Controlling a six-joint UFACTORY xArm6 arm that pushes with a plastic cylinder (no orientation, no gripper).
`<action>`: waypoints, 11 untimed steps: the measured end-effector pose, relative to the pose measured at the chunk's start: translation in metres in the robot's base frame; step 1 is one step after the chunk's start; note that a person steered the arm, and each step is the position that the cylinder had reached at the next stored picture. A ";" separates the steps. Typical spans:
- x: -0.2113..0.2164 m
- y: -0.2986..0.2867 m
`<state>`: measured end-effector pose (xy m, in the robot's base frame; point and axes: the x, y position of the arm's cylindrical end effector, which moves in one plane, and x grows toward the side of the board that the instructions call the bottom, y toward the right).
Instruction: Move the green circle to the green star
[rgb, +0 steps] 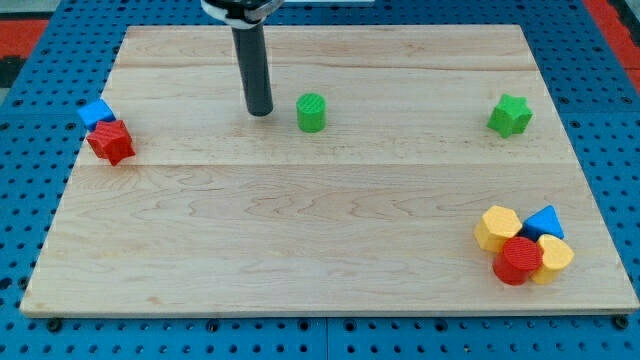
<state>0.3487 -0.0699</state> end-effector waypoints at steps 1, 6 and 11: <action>-0.001 0.054; 0.072 0.128; 0.096 0.239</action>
